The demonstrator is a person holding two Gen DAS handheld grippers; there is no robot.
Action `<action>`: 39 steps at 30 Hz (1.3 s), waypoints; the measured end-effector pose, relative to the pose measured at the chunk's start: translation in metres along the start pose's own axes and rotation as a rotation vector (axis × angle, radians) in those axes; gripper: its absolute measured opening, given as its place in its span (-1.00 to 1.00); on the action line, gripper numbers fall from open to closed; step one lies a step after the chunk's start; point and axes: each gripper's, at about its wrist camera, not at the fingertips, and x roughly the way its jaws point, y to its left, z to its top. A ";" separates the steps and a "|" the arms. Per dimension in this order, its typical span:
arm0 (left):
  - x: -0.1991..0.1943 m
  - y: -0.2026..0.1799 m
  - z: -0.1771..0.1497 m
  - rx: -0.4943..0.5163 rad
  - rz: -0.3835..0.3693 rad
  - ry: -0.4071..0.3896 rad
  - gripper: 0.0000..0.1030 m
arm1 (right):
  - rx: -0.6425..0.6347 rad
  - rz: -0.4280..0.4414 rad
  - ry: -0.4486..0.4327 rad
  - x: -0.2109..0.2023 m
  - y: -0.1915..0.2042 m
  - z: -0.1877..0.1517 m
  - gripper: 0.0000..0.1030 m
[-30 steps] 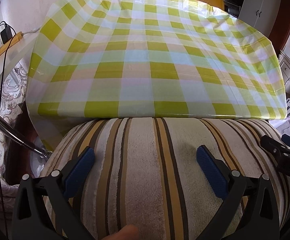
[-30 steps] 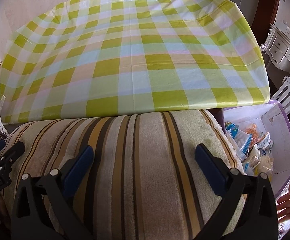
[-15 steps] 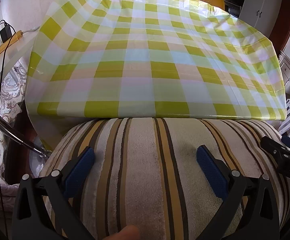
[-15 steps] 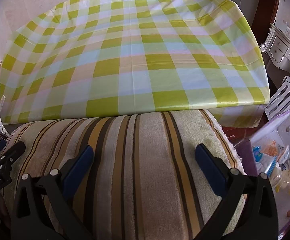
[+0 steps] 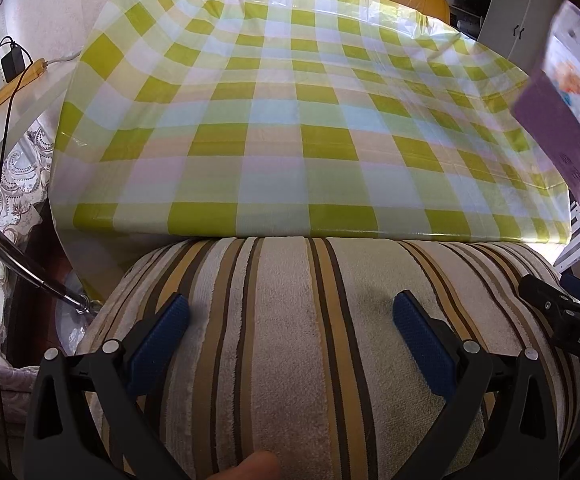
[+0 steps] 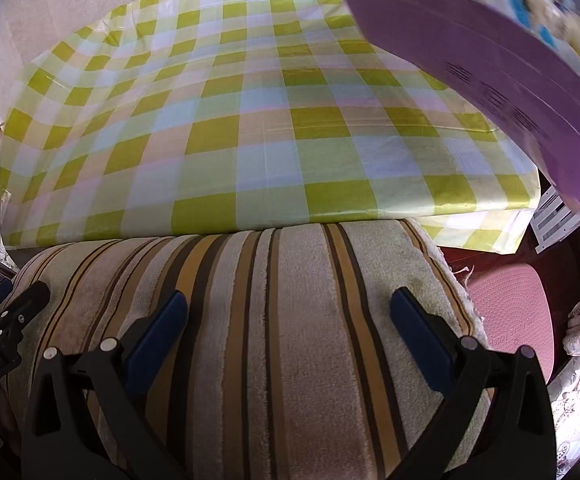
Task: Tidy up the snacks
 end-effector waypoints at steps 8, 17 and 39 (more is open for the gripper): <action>0.000 0.001 0.000 -0.003 -0.002 0.000 0.92 | 0.001 -0.001 0.000 0.000 0.000 0.000 0.97; 0.003 0.002 0.000 -0.010 -0.011 0.002 0.92 | 0.002 -0.002 0.002 0.000 0.001 0.000 0.97; 0.005 0.004 -0.001 -0.011 -0.017 -0.004 0.92 | 0.001 -0.004 0.003 -0.001 0.001 0.000 0.97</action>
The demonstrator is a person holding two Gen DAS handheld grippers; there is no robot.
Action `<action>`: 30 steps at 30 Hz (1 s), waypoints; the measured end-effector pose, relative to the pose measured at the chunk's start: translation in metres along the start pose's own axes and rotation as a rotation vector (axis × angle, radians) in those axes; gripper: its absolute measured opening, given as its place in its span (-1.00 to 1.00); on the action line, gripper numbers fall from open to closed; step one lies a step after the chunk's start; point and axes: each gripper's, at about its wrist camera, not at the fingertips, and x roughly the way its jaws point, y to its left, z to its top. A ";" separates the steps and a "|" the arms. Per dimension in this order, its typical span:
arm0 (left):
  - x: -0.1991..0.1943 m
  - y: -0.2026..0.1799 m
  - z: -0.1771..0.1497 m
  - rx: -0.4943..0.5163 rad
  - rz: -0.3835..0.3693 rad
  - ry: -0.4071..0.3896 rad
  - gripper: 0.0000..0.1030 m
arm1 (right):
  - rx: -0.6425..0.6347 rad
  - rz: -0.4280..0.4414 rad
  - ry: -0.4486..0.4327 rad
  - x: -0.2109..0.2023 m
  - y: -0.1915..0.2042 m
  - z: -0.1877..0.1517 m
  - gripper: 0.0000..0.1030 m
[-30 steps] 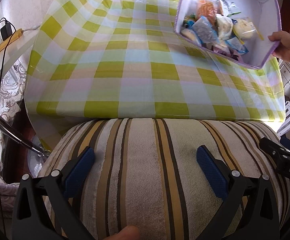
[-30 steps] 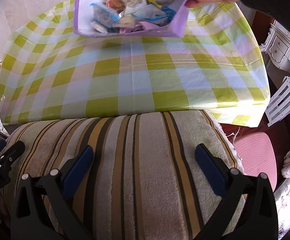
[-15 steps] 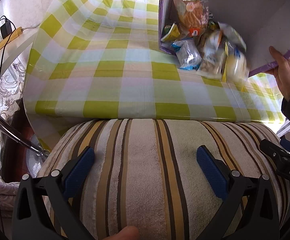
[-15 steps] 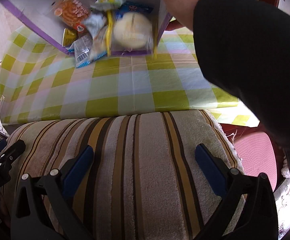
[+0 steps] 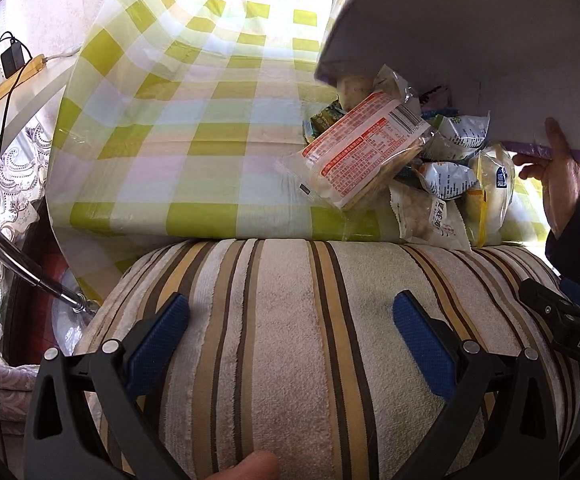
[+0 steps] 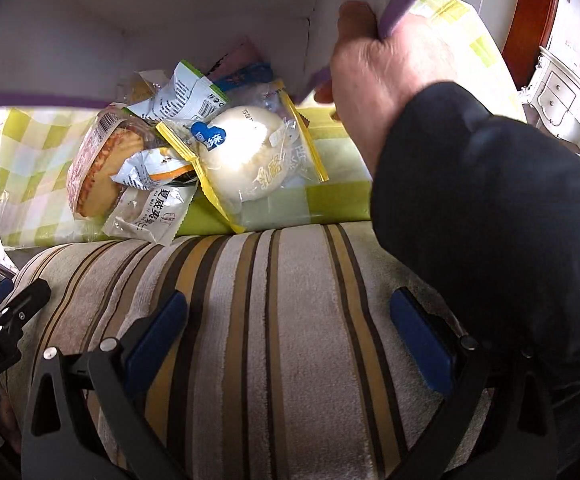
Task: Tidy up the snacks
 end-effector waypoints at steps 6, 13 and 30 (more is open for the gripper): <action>-0.002 -0.003 0.001 0.028 0.015 -0.004 0.92 | 0.000 0.001 0.000 0.000 0.000 0.000 0.97; -0.009 -0.008 0.001 0.077 -0.008 -0.029 0.92 | 0.001 0.004 0.002 0.001 -0.002 0.001 0.97; -0.003 -0.011 0.004 0.066 -0.050 0.022 0.92 | 0.003 0.006 0.003 0.002 -0.002 0.001 0.97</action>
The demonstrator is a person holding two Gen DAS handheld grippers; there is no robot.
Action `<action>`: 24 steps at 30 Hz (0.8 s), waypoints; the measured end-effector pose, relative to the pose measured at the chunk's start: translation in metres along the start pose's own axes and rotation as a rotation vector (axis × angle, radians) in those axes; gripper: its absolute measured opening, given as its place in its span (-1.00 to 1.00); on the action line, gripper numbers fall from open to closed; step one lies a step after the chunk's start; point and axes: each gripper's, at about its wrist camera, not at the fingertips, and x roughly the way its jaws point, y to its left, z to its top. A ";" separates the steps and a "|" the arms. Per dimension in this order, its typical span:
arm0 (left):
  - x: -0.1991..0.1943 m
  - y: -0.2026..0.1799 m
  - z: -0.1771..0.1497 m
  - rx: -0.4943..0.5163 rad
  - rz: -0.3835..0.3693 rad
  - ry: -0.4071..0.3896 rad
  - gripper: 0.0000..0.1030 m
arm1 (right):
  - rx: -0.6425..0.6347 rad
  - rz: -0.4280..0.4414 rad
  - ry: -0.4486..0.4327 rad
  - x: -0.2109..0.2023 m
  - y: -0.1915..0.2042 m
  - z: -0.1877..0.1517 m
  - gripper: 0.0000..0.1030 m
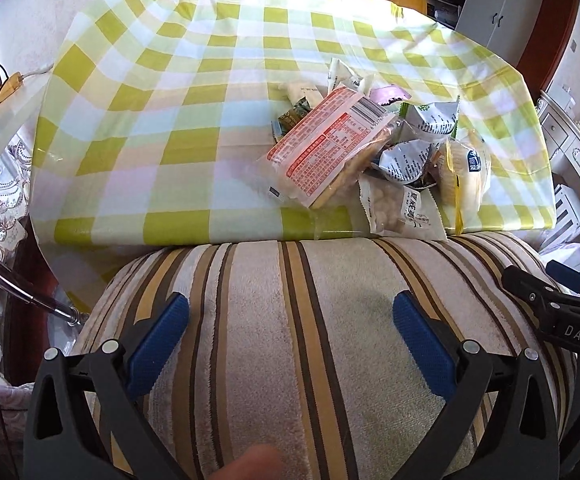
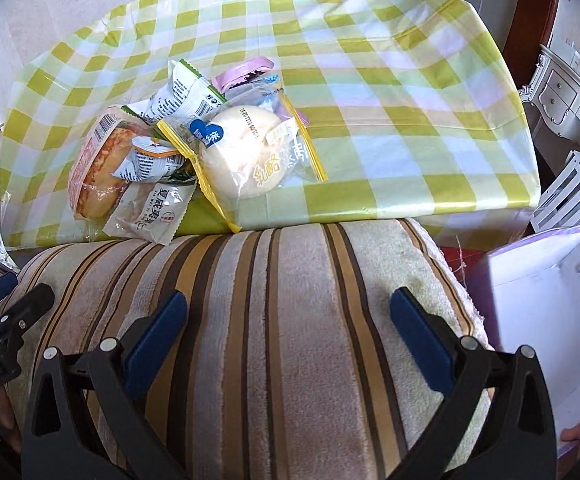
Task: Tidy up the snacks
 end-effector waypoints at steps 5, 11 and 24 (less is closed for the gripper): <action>-0.001 -0.001 0.000 -0.007 0.011 0.000 0.92 | 0.000 0.000 0.000 0.000 0.000 0.000 0.97; 0.000 -0.001 0.001 -0.008 0.017 0.003 0.92 | 0.001 0.000 0.000 0.000 0.000 0.000 0.97; -0.001 -0.003 0.001 -0.005 0.031 -0.011 0.92 | 0.000 0.000 0.001 0.001 0.001 0.001 0.97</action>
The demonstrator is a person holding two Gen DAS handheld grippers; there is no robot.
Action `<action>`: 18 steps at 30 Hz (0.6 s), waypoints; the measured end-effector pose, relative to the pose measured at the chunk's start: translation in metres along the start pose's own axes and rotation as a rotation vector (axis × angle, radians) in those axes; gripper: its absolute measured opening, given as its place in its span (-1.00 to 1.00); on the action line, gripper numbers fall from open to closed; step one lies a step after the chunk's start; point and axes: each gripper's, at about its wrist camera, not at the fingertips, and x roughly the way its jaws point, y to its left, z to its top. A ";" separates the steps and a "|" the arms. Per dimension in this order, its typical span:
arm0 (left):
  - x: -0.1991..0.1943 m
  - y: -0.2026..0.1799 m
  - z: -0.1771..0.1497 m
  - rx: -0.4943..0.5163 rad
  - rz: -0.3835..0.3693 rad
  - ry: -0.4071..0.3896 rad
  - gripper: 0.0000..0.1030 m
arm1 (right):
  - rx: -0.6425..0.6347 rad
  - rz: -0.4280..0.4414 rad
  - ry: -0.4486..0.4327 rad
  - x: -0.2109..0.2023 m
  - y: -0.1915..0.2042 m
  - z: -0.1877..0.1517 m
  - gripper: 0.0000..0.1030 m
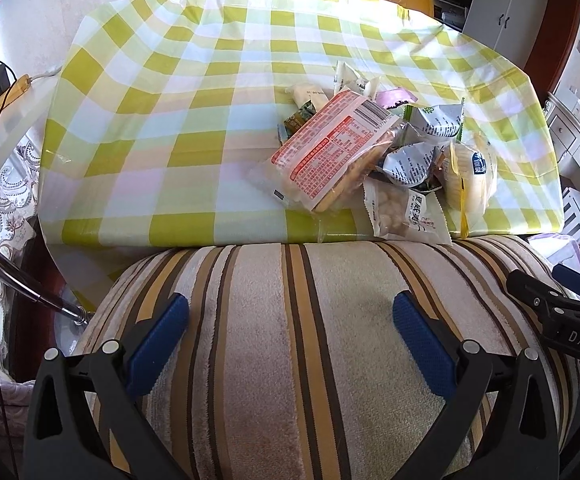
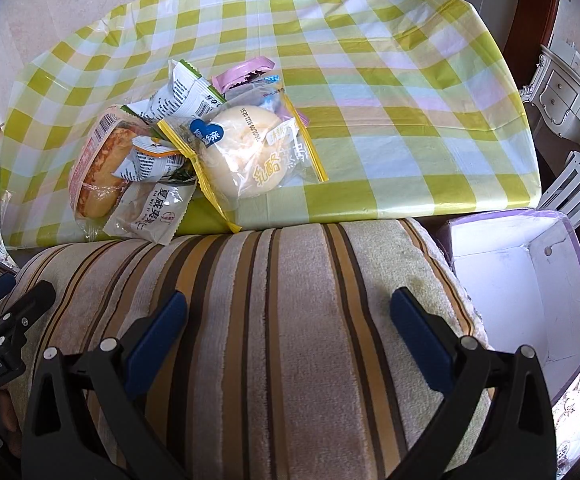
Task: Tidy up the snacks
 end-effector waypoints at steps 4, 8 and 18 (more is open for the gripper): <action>0.000 -0.001 -0.001 -0.006 -0.012 0.003 0.91 | 0.004 0.003 -0.013 -0.001 -0.002 -0.001 0.97; 0.001 -0.001 -0.001 -0.006 -0.015 0.005 0.91 | 0.007 0.006 -0.039 -0.001 -0.003 -0.005 0.97; 0.005 -0.004 -0.002 0.005 -0.002 0.006 0.92 | 0.012 0.011 -0.061 0.002 -0.003 -0.004 0.97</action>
